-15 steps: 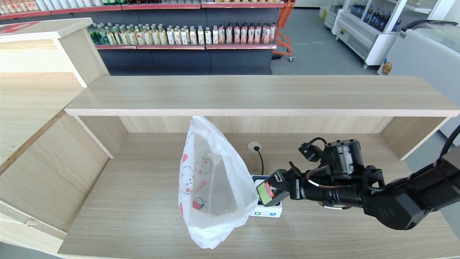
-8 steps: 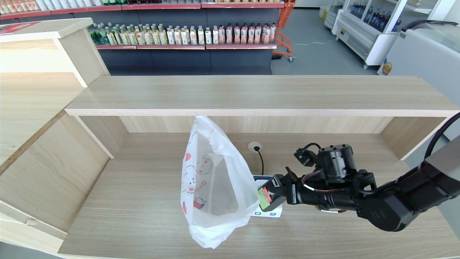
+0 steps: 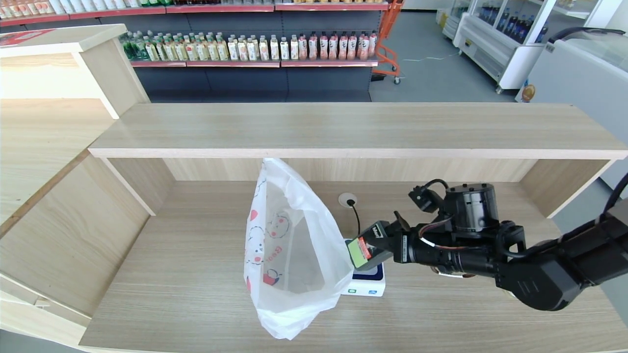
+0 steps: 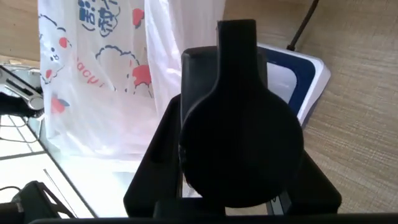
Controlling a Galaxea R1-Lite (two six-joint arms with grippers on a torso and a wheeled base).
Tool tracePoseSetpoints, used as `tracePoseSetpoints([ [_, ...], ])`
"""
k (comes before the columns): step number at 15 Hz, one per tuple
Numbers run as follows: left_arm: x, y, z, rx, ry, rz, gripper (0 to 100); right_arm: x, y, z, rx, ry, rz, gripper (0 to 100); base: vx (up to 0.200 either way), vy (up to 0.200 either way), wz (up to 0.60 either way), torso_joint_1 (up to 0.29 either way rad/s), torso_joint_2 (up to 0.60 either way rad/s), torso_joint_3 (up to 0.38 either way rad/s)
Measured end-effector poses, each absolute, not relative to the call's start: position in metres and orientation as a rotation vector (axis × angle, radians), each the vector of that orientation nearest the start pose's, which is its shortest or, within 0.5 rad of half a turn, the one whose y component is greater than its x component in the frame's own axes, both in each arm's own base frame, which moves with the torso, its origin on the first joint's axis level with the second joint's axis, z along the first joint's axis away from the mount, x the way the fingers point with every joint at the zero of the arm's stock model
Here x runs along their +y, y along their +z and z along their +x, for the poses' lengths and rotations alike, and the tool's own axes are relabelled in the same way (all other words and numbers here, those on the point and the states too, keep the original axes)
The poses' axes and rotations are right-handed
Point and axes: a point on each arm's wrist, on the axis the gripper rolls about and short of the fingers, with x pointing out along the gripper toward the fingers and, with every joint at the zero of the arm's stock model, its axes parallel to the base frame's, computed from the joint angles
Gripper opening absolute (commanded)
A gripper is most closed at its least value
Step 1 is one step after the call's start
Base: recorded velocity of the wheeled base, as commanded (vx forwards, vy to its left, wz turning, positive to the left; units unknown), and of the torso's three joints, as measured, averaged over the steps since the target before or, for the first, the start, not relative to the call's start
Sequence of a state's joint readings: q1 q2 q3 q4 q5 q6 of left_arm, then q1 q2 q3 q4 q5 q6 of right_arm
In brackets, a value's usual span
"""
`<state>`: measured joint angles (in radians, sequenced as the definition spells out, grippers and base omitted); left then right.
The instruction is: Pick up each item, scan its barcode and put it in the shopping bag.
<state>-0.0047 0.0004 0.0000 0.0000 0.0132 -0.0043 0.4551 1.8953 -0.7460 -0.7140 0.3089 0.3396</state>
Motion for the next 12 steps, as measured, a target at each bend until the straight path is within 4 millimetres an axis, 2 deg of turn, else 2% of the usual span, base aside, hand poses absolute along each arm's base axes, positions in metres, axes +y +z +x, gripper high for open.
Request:
tracePoseSetpoints([
  [2, 0.0, 0.075, -0.023, 0.0, 0.009, -0.004, 100, 0.145, 0.137, 0.28, 0.459, 0.671, 0.235, 0, 0.0, 0.0, 0.0, 0.0, 0.0, 0.0],
  [5, 0.0, 0.075, -0.023, 0.0, 0.009, -0.003, 100, 0.135, 0.148, 0.259, 0.301, 0.67, 0.075, 0, 0.0, 0.0, 0.0, 0.0, 0.0, 0.0],
  [8, 0.0, 0.075, -0.023, 0.0, 0.009, -0.003, 100, 0.125, 0.141, 0.24, 0.217, 0.672, 0.046, 0, 0.0, 0.0, 0.0, 0.0, 0.0, 0.0],
  [11, 0.0, 0.075, -0.023, 0.0, 0.009, -0.003, 100, 0.12, 0.135, 0.23, 0.247, 0.671, 0.073, 0, -0.2, 0.0, 0.0, 0.007, 0.0, 0.001],
  [12, 0.0, 0.075, -0.023, 0.0, 0.009, -0.003, 100, 0.119, 0.135, 0.229, 0.252, 0.669, 0.082, 0, 0.0, 0.0, 0.0, 0.0, 0.0, 0.0],
])
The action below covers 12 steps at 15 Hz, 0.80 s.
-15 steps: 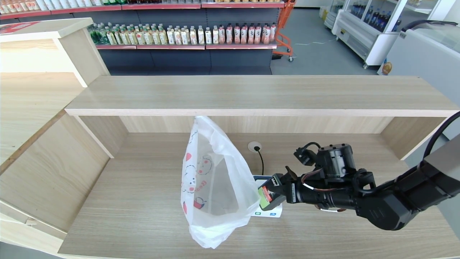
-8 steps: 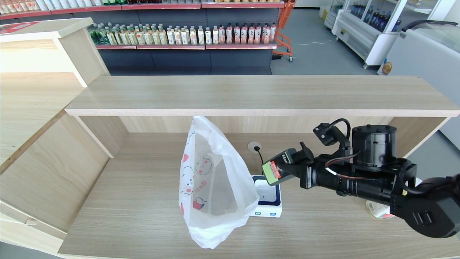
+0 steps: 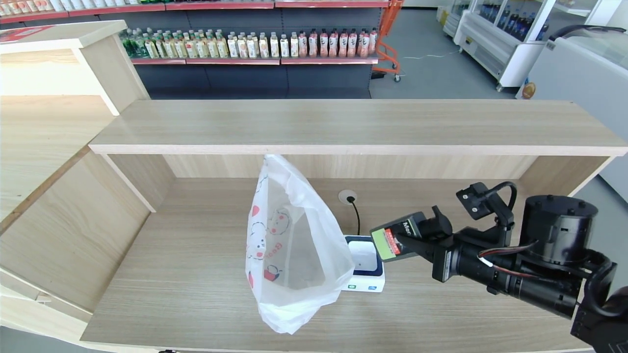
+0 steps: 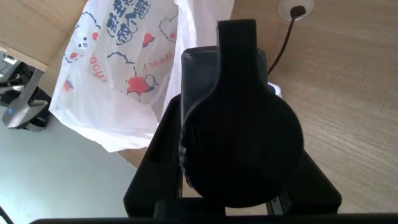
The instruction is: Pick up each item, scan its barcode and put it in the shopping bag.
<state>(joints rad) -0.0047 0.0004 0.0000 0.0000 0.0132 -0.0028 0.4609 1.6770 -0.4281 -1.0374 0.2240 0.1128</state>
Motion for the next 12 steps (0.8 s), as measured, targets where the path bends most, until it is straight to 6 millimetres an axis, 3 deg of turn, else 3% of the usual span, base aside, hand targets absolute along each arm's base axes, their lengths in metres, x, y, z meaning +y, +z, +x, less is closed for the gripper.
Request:
tracePoseSetpoints([
  [3, 0.0, 0.075, -0.023, 0.0, 0.009, -0.002, 100, 0.12, 0.136, 0.228, 0.253, 0.675, 0.091, 0, 0.0, 0.0, 0.0, 0.0, 0.0, 0.0],
  [12, 0.0, 0.075, -0.023, 0.0, 0.009, -0.003, 100, 0.127, 0.147, 0.241, 0.225, 0.675, 0.15, 0, -0.2, 0.2, 0.0, 0.005, 0.01, 0.002],
])
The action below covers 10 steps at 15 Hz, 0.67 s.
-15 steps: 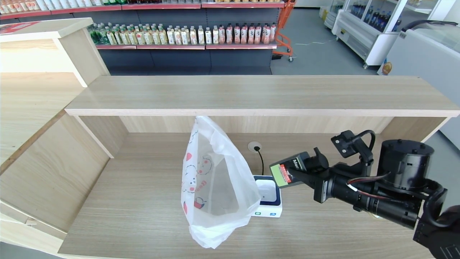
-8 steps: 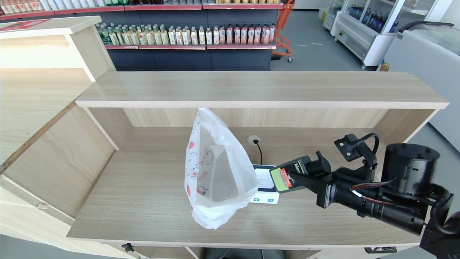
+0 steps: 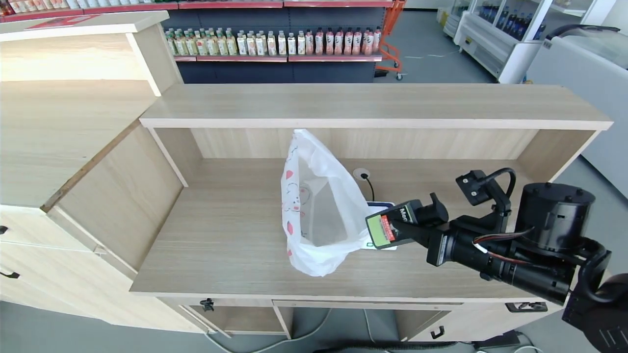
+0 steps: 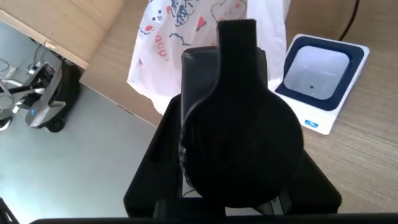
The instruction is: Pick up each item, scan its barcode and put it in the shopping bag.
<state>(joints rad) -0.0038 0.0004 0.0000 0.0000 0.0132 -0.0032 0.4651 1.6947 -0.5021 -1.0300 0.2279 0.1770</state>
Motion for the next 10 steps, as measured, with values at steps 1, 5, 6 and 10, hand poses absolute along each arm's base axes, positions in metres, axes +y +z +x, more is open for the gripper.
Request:
tracePoseSetpoints([
  [1, 0.0, 0.075, -0.023, 0.001, 0.009, -0.002, 100, 0.129, 0.147, 0.245, 0.221, 0.679, 0.15, 0, 0.0, 0.0, 0.0, 0.0, 0.0, 0.0],
  [5, 0.0, 0.075, -0.023, 0.001, 0.009, -0.002, 100, 0.142, 0.153, 0.271, 0.196, 0.68, 0.154, 0, 0.0, 0.0, 0.0, 0.0, 0.0, 0.0],
  [6, 0.0, 0.075, -0.023, 0.0, 0.009, -0.002, 100, 0.142, 0.152, 0.276, 0.204, 0.67, 0.153, 0, 0.0, 0.0, 0.0, 0.0, 0.0, 0.0],
  [10, 0.0, 0.076, -0.023, 0.0, 0.008, 0.0, 100, 0.145, 0.147, 0.281, 0.217, 0.67, 0.151, 0, 0.2, 0.2, 0.0, -0.002, 0.0, 0.001],
])
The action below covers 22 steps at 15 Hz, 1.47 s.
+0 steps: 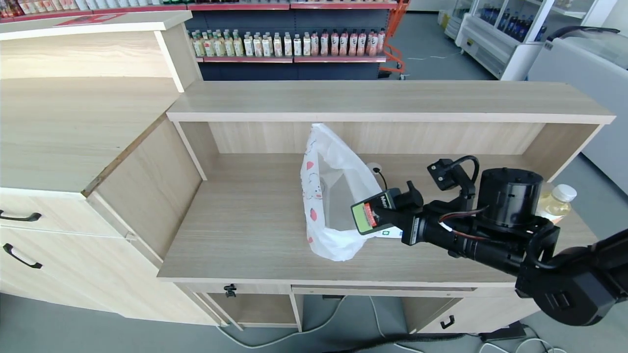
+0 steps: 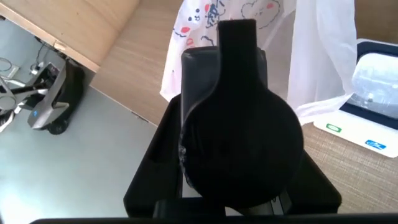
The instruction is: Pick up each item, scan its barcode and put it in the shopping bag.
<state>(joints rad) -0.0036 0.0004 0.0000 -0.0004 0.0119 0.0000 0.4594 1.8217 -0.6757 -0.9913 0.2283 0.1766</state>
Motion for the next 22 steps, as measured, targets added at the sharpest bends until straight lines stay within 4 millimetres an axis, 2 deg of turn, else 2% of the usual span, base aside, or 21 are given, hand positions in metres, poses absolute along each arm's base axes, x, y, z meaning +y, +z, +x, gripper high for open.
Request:
tracePoseSetpoints([
  [2, 0.0, 0.075, -0.023, 0.0, 0.007, 0.0, 100, 0.145, 0.146, 0.283, 0.22, 0.667, 0.151, 0, 0.2, 0.2, 0.0, 0.017, 0.01, 0.0],
  [4, 0.0, 0.075, -0.023, 0.001, 0.007, -0.001, 100, 0.147, 0.146, 0.287, 0.209, 0.672, 0.152, 0, 0.2, 0.0, 0.0, 0.007, 0.0, 0.002],
  [7, 0.0, 0.075, -0.023, 0.0, 0.009, -0.004, 100, 0.153, 0.141, 0.296, 0.214, 0.672, 0.151, 0, 0.0, 0.0, 0.0, 0.0, 0.0, 0.0],
  [11, 0.0, 0.075, -0.023, 0.0, 0.009, -0.004, 100, 0.16, 0.12, 0.309, 0.264, 0.666, 0.122, 0, 0.0, 0.0, 0.0, 0.0, 0.0, 0.0],
  [14, 0.0, 0.075, -0.023, 0.0, 0.009, -0.004, 100, 0.161, 0.099, 0.319, 0.282, 0.655, 0.02, 0, 0.0, 0.0, 0.0, 0.0, 0.0, 0.0],
  [20, 0.0, 0.075, -0.023, 0.0, 0.008, -0.004, 100, 0.143, 0.054, 0.331, 0.333, 0.609, -0.115, 0, 0.0, 0.0, 0.0, 0.0, 0.0, 0.0],
  [21, 0.0, 0.075, -0.023, 0.0, 0.009, -0.004, 100, 0.141, 0.049, 0.333, 0.345, 0.603, -0.122, 100, 0.0, 0.0, 0.0, 0.0, 0.0, 0.0],
  [22, 0.0, 0.075, -0.023, 0.0, 0.009, -0.004, 100, 0.141, 0.046, 0.336, 0.345, 0.601, -0.12, 100, 0.0, 0.0, 0.0, 0.0, 0.0, 0.0],
])
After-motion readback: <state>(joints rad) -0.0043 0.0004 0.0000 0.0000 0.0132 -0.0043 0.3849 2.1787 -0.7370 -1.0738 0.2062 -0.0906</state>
